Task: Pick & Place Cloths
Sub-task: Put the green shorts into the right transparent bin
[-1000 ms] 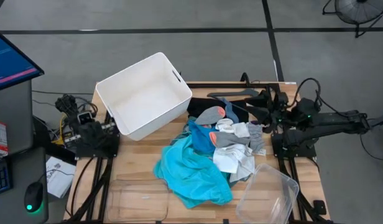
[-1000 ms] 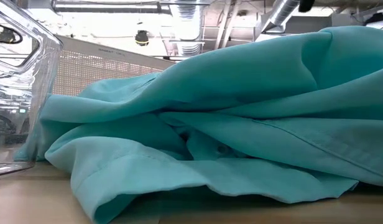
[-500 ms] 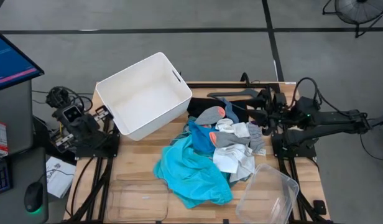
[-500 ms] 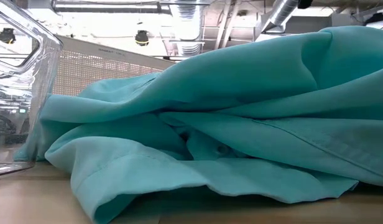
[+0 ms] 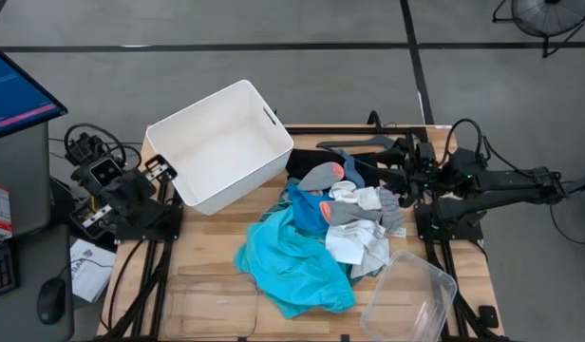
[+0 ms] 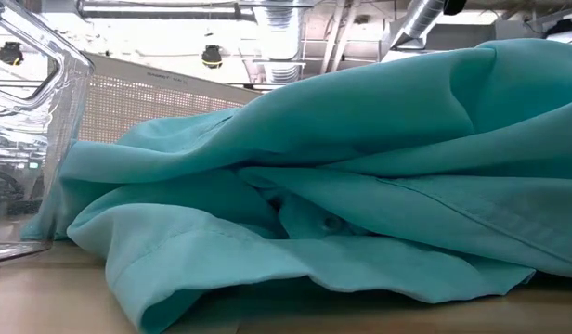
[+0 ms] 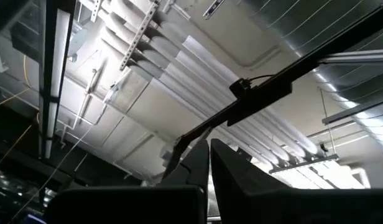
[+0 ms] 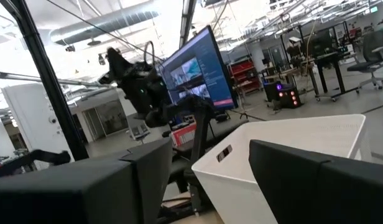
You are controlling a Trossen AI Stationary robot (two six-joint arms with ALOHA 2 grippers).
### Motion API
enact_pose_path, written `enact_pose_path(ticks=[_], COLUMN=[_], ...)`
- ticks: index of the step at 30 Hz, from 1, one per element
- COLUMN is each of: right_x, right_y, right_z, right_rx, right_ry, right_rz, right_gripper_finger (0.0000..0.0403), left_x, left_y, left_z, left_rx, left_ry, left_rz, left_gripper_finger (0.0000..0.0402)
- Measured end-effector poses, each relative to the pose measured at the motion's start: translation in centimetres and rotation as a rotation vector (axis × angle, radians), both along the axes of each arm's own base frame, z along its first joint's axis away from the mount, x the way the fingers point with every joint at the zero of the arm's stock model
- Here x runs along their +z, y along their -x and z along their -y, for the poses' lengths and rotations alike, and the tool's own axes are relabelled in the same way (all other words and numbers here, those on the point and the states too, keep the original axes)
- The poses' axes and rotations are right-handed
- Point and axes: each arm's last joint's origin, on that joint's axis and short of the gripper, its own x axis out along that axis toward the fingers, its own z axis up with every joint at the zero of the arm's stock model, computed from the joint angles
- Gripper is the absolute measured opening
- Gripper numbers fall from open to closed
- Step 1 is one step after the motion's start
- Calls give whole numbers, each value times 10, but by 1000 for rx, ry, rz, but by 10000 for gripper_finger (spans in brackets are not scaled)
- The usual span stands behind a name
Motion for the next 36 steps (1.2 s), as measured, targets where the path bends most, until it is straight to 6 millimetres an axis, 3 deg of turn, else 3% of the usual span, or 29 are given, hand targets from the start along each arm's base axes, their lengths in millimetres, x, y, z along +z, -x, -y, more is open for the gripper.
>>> enact_pose_path(ticks=[9,17,21,31,36], right_x=[-3,-3,-4,-8,-9], right_y=[-1,-1,-1,-2,-2], right_z=[0,0,0,0,0], right_rx=[8,15,15,12,13], right_ry=[-31,-56,-56,-53,-56], right_rz=[-31,-27,-31,-72,-85], right_gripper_finger=[209,209,209,217,217], left_x=[8,53,60,25,-2], left_y=[-37,-58,-69,-108,-131], left_z=[8,24,30,18,11], left_rx=[286,411,537,759,769], left_ry=[29,-127,-305,-542,-586], left_rz=[-386,-303,-368,-790,-974], left_gripper_finger=[2,19,49,168,217])
